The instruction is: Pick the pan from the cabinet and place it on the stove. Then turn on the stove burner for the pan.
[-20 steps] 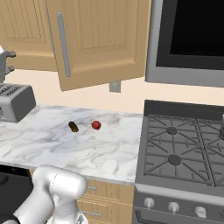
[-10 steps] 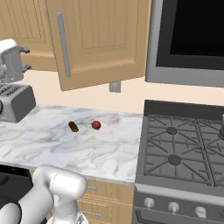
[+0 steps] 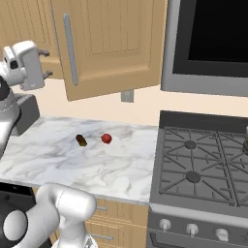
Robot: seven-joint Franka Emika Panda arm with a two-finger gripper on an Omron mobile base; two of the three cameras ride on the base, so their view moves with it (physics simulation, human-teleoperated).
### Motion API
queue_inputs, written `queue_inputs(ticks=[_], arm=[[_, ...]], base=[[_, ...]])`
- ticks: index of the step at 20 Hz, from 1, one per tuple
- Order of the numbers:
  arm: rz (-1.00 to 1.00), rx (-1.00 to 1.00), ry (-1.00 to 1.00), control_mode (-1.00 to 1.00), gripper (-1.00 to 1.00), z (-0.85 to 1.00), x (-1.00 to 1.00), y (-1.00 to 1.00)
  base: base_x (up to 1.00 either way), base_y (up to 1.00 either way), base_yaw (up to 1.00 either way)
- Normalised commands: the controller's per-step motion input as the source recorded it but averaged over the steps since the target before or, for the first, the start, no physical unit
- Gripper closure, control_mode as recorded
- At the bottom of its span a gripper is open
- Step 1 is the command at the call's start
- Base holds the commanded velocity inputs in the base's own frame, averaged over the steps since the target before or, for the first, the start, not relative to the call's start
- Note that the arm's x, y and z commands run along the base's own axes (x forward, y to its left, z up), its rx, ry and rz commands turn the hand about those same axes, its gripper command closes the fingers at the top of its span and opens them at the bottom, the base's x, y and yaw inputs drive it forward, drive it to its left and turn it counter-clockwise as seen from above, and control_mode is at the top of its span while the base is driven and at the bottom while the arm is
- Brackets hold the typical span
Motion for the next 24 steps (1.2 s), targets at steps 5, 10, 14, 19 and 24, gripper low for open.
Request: queue_inputs(ticks=[5, 10, 14, 19, 24], arm=[[-0.06, -0.05, 0.06, -1.0, -1.0, 0.0, 0.11, -0.41], [-0.07, -0.05, 0.08, -1.0, -1.0, -0.01, 0.09, -0.33], [-0.07, -0.07, 0.12, -1.0, -1.0, 0.0, 0.08, -0.17], [-0.06, -0.07, 0.13, -1.0, -1.0, 0.0, 0.01, -0.13], [-0.06, -0.06, 0.1, -1.0, -1.0, 0.0, -0.01, -0.19]], base=[[0.0, 0.0, 0.0], [0.0, 0.0, 0.0], [0.0, 0.0, 0.0], [0.0, 0.0, 0.0], [0.0, 0.0, 0.0]])
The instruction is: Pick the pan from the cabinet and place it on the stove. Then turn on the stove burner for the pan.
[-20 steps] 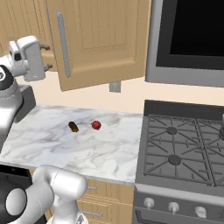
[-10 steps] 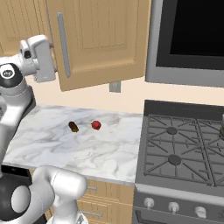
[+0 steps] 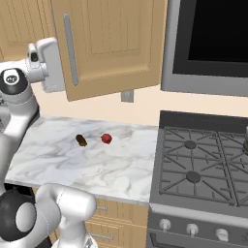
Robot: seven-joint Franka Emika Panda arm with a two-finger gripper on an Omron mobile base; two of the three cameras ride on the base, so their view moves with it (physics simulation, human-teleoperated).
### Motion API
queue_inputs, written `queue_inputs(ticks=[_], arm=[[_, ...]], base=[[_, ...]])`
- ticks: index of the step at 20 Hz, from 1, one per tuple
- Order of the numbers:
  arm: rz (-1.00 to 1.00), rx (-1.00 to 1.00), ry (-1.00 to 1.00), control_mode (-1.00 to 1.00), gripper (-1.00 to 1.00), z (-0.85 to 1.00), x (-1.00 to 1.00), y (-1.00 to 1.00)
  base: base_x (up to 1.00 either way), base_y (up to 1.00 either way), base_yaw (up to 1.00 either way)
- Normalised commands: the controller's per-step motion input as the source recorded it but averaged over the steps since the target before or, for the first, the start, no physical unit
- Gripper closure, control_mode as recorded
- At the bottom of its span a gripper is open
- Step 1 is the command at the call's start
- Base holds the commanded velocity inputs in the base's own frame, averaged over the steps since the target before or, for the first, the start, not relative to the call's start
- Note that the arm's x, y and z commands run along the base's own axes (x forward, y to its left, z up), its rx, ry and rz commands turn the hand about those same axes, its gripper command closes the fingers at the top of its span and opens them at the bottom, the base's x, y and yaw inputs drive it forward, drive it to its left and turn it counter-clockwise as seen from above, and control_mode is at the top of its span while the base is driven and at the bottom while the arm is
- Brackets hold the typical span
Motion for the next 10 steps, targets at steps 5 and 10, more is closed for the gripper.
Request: queue_inputs(ticks=[5, 10], arm=[[-0.08, -0.04, 0.05, -1.0, -1.0, 0.0, -0.21, -0.34], [-0.1, -0.01, 0.01, -1.0, -1.0, 0.0, -0.44, -0.43]], base=[[0.0, 0.0, 0.0], [0.0, 0.0, 0.0]])
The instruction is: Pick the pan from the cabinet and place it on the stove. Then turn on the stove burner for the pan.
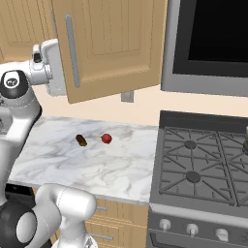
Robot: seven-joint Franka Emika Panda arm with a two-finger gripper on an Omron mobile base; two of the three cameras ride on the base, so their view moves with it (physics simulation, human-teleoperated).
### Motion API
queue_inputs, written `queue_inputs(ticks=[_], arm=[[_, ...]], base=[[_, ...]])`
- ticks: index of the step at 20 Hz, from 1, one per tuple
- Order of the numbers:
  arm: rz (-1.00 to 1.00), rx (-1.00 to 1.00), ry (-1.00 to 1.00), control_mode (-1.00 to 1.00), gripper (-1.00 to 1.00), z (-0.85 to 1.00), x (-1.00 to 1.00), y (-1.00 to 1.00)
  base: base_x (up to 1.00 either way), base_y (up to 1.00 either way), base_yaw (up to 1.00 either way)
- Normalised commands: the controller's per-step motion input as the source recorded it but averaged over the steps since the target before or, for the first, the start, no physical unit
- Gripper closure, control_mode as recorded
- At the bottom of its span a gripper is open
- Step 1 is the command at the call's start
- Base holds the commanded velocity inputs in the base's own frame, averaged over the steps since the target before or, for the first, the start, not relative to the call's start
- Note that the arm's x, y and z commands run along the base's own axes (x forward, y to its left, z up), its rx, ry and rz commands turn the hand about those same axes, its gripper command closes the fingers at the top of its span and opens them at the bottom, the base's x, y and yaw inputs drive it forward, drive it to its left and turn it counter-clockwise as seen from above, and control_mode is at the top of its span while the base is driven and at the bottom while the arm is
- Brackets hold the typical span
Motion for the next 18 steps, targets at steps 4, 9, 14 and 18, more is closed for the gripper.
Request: queue_inputs(ticks=[4, 9, 14, 18], arm=[[-0.11, 0.0, 0.02, -1.0, -1.0, 0.0, -0.48, -0.47], [-0.1, 0.0, 0.03, -1.0, -1.0, 0.0, -0.44, -0.58], [-0.09, 0.0, 0.09, -1.0, -1.0, 0.0, -0.27, -0.75], [-0.08, 0.0, 0.08, -1.0, -1.0, 0.0, -0.17, -0.81]], base=[[0.0, 0.0, 0.0], [0.0, 0.0, 0.0], [0.0, 0.0, 0.0], [0.0, 0.0, 0.0]])
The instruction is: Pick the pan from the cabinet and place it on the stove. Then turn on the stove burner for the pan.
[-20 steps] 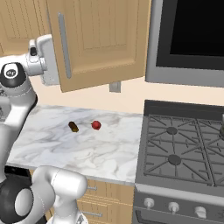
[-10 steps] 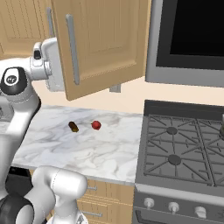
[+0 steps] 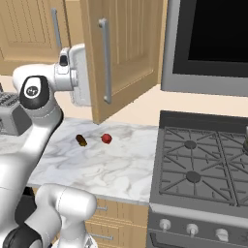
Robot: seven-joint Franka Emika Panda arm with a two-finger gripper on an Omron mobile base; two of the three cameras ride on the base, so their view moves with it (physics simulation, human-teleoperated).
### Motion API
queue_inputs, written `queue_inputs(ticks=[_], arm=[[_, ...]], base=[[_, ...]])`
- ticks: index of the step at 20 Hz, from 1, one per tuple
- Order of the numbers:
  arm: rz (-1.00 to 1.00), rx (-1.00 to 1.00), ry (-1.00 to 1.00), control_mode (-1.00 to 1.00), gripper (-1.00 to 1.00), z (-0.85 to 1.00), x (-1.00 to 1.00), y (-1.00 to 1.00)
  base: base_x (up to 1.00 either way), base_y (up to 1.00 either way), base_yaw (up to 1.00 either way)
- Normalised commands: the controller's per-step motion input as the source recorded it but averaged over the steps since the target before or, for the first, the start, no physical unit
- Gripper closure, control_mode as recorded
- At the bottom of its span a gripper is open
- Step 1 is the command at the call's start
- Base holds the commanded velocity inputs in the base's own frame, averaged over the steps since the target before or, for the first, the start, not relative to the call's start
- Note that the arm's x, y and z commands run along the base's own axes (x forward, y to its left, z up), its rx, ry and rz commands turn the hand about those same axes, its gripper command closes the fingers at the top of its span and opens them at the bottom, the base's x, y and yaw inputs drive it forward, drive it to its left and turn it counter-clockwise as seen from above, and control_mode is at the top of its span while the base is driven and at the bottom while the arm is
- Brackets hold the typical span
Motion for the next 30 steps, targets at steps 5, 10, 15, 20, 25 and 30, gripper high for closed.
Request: queue_inputs(ticks=[5, 10, 15, 20, 25, 30], arm=[[-0.08, 0.0, 0.08, -1.0, -1.0, 0.0, -0.04, -0.8], [-0.09, 0.0, 0.08, -1.0, -1.0, -0.01, 0.0, -0.71], [-0.08, 0.0, 0.04, -1.0, -1.0, -0.07, 0.0, -0.49], [-0.05, 0.0, 0.0, -1.0, -1.0, -0.02, -0.02, -0.23], [-0.04, 0.0, -0.01, -1.0, -1.0, 0.0, -0.27, 0.16], [-0.01, 0.01, -0.08, -1.0, -1.0, 0.0, -0.41, 0.56]], base=[[0.0, 0.0, 0.0], [0.0, 0.0, 0.0], [0.0, 0.0, 0.0], [0.0, 0.0, 0.0], [0.0, 0.0, 0.0], [0.0, 0.0, 0.0]])
